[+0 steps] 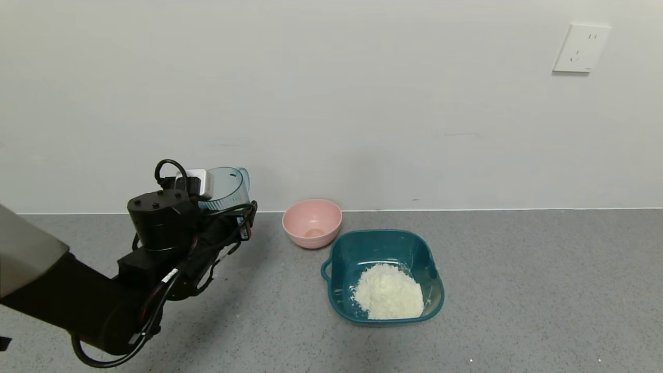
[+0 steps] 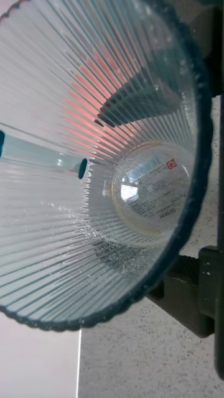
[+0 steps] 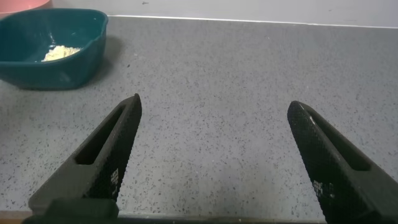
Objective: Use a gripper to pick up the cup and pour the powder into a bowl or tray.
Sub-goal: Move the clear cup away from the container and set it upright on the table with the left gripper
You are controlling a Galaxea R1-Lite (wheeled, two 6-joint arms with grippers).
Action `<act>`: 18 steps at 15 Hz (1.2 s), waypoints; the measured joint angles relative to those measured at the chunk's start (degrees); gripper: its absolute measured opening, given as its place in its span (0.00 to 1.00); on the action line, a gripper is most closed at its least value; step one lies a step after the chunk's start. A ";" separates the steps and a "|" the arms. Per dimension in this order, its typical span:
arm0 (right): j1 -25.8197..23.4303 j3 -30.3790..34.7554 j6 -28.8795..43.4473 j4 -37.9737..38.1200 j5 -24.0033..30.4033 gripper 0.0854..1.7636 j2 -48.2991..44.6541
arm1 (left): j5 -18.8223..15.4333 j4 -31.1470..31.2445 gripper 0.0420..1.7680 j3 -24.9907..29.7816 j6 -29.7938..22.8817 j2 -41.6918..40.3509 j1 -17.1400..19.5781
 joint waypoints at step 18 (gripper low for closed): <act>0.00 0.00 -0.02 0.02 0.02 0.97 0.00 | 0.71 -6.17 0.73 -3.71 -6.57 17.69 2.82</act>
